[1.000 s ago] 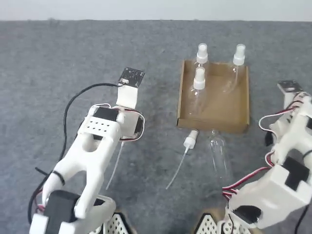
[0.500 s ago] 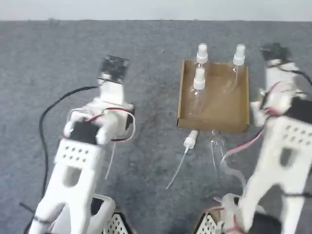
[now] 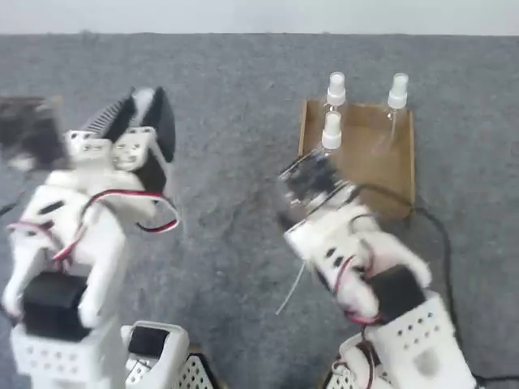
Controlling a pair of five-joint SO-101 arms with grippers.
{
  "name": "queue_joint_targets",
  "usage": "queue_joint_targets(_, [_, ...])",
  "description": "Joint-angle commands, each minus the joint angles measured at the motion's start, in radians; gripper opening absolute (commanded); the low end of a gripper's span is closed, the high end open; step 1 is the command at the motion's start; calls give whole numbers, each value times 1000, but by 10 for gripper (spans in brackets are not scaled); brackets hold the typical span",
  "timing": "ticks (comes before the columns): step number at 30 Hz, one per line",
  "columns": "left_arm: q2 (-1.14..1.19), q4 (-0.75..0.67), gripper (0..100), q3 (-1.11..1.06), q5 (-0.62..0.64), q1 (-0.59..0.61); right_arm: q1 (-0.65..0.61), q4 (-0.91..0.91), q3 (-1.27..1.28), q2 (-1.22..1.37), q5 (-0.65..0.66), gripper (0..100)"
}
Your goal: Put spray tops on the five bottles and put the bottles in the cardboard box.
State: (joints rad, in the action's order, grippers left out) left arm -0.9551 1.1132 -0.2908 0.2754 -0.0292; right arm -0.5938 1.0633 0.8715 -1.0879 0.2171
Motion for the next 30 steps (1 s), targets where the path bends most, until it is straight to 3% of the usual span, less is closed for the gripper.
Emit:
queue_joint_targets(1, [-23, -86, 47, 81, 87, 5, -133, -131, 63, -16, -60, 26])
queue_joint_targets(5, [-31, -114, 47, 38, 166, 5, -200, -272, 146, -18, -86, 27])
queue_joint_targets(10, [-32, -196, 47, -56, 176, 8, -208, -377, 210, -48, -32, 27])
queue_joint_targets(20, [-32, -350, 30, -193, 178, 6, -280, -401, 261, -168, -34, 6])
queue_joint_targets(25, [-32, -322, 30, -223, 178, 3, -277, -401, 262, -170, -34, 6])
queue_joint_targets(30, [-34, -201, 30, -222, 184, -61, -277, -403, 262, -170, -87, 6])
